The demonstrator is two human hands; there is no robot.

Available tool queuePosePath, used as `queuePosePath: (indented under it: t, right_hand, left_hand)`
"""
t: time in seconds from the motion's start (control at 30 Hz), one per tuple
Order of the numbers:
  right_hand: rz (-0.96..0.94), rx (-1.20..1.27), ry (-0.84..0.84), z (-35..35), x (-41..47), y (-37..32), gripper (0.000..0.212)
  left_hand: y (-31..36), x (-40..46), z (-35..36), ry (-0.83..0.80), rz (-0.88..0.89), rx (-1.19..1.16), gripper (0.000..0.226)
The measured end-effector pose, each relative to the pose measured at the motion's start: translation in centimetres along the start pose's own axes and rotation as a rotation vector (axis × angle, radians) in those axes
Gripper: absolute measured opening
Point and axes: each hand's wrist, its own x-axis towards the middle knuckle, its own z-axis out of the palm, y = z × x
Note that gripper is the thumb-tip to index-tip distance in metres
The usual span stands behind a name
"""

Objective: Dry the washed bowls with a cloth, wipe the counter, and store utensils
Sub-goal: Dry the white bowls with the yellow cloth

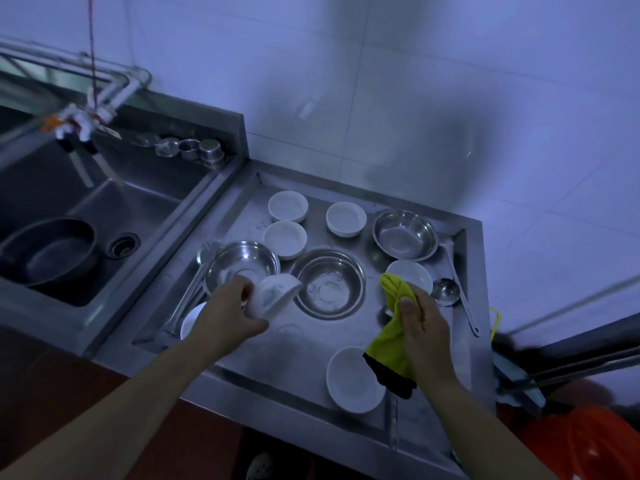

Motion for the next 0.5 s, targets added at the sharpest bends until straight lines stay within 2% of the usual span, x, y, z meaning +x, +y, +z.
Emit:
queuePosePath:
  t: [0.1, 0.2, 0.27, 0.37, 0.5]
  right_hand:
    - [-0.082, -0.033, -0.057, 1.2, -0.4, -1.3, 0.023]
    - [-0.161, -0.057, -0.092, 2.4, -0.6, -2.6, 0.025]
    - [-0.273, -0.096, -0.099, 3.2, -0.7, -3.7, 0.031]
    - [-0.492, -0.143, -0.105, 4.3, -0.7, -6.3, 0.051]
    - [-0.734, -0.239, -0.039, 5.8, -0.1, -10.5, 0.037]
  left_hand:
    - [1.5, -0.9, -2.2, 0.012, 0.169, 0.135, 0.048]
    - [2.6, -1.7, -4.2, 0.042, 0.227, 0.180, 0.051]
    - [3.3, -2.2, -5.3, 0.069, 0.209, 0.123, 0.052]
    - [4.2, -2.6, -6.7, 0.085, 0.175, -0.030, 0.048]
    - [5.6, -2.7, -8.2, 0.165, 0.183, -0.145, 0.040]
